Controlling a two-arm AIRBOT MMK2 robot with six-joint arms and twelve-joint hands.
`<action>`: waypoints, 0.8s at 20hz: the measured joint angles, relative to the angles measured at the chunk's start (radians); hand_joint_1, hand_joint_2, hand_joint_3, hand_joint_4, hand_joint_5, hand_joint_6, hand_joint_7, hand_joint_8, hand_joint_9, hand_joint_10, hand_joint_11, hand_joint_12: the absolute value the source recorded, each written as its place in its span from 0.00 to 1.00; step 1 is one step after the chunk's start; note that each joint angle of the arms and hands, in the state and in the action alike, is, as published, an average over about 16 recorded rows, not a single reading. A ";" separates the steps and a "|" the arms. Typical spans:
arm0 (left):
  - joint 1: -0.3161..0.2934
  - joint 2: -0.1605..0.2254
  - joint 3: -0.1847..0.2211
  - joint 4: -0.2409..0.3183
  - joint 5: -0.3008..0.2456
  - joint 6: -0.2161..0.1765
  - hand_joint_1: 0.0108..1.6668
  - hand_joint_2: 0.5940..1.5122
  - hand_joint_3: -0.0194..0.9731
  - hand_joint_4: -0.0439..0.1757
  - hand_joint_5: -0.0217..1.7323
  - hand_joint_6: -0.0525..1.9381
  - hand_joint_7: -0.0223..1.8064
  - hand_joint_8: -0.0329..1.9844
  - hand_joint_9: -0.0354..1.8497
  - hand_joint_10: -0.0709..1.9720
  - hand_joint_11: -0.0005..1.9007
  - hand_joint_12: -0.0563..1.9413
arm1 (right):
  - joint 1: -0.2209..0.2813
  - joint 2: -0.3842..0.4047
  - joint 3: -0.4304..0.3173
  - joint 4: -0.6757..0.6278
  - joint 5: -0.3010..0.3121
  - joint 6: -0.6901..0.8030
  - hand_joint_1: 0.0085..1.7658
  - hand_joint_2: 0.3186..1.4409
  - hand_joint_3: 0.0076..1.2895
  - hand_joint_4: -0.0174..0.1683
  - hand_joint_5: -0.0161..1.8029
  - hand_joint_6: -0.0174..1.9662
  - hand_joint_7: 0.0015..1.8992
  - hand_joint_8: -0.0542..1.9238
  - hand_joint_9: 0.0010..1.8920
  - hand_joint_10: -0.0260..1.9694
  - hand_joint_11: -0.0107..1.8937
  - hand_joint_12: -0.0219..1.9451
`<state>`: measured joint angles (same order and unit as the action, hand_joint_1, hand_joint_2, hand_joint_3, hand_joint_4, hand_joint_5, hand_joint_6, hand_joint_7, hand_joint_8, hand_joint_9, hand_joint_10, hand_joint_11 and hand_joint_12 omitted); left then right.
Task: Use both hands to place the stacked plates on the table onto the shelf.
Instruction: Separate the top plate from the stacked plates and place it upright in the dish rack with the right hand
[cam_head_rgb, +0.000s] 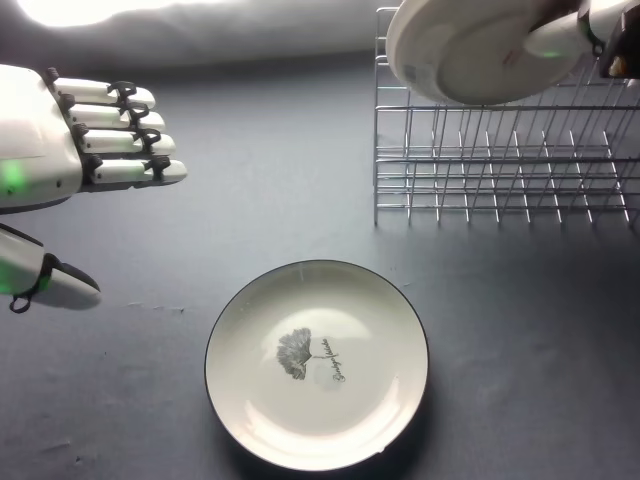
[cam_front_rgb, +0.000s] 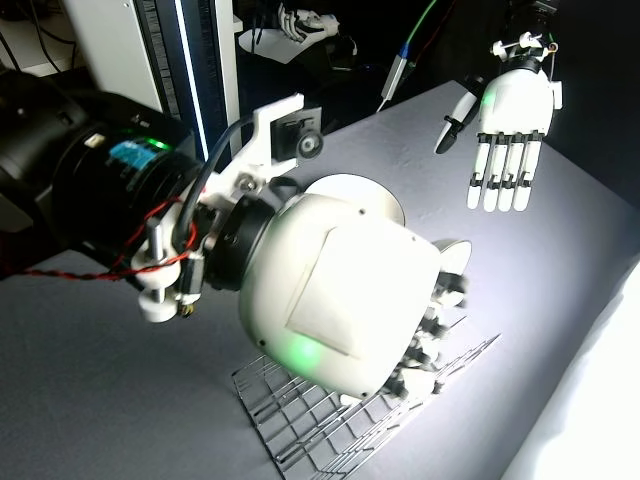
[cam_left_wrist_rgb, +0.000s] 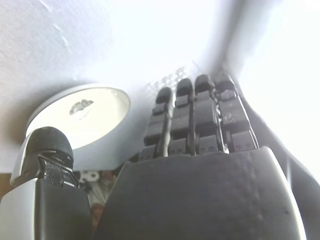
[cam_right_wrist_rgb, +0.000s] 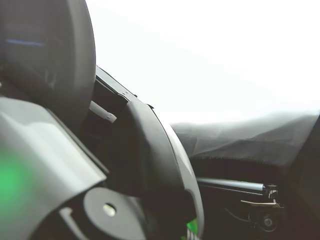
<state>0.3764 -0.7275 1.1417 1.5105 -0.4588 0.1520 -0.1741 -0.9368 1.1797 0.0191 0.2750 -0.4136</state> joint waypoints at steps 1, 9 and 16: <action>0.000 0.000 -0.001 0.000 0.000 0.000 0.00 0.55 0.04 0.21 0.04 0.03 0.05 0.03 0.05 0.04 0.01 0.03 | -0.013 0.002 0.004 0.001 0.008 0.002 0.77 0.59 0.00 0.07 0.52 0.51 0.56 0.43 0.48 0.56 0.39 0.65; 0.001 0.000 -0.002 -0.012 -0.030 -0.020 0.00 0.56 0.04 0.21 0.04 0.03 0.05 0.03 0.05 0.04 0.01 0.03 | -0.123 0.002 0.030 0.007 0.082 0.018 0.77 0.59 0.00 0.06 0.52 0.50 0.56 0.43 0.48 0.56 0.40 0.65; 0.018 -0.006 0.023 -0.049 -0.140 -0.081 0.00 0.58 0.04 0.21 0.04 0.03 0.05 0.03 0.04 0.04 0.01 0.03 | -0.195 0.000 0.045 0.005 0.134 0.032 0.77 0.59 0.01 0.05 0.52 0.52 0.56 0.44 0.47 0.57 0.40 0.65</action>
<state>0.3942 -0.7338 1.1650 1.4610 -0.5987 0.0709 -0.3688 -0.9371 1.2250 0.0238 0.4085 -0.3818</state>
